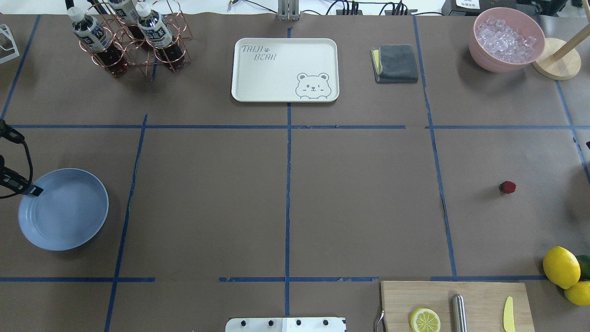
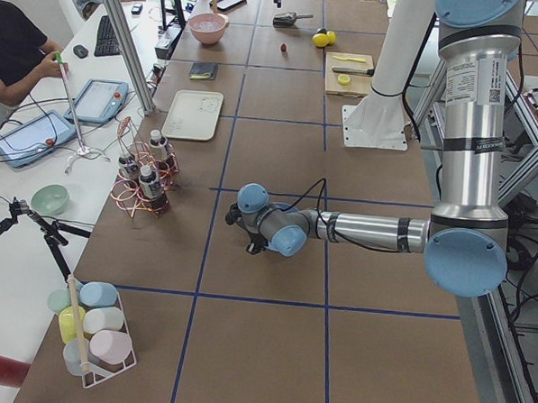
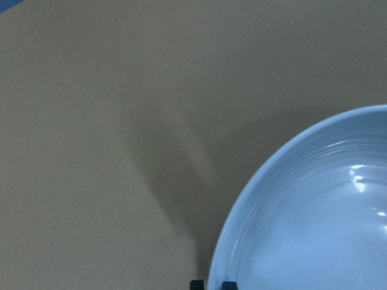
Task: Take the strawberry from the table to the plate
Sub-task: 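Lower the left gripper to the rim of the light blue plate, then grip the plate rim with the left gripper and slide it toward the table center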
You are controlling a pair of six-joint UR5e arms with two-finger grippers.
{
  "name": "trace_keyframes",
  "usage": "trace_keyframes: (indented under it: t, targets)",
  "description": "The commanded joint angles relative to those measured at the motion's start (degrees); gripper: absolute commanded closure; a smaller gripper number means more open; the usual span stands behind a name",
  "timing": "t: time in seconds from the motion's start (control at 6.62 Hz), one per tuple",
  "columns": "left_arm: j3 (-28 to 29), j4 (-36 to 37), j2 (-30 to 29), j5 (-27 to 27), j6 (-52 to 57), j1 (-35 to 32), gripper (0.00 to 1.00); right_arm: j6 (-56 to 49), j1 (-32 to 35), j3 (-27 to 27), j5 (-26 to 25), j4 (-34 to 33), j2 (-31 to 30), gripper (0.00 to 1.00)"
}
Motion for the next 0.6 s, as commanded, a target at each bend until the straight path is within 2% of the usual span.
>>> trace_keyframes:
  t: [0.0, 0.15, 0.3, 0.45]
  targets:
    - [-5.46, -1.78, -3.49, -5.16, -18.78, 0.16, 1.0, 0.75, -0.29, 0.31, -0.09, 0.0, 0.0, 0.0]
    - [-5.48, -7.71, -7.35, -5.34, -31.77, 1.38, 1.0, 0.75, -0.38, 0.31, -0.09, 0.0, 0.0, 0.0]
    - [-4.53, -11.77, -13.22, -4.38, -46.43, 7.14, 1.0, 0.75, -0.38, 0.31, 0.0, 0.0, 0.0, 0.0]
    - [-3.65, -11.55, -21.37, 3.11, -58.5, 13.9, 1.0, 0.75, -0.47, 0.22, -0.09, 0.0, 0.0, 0.0]
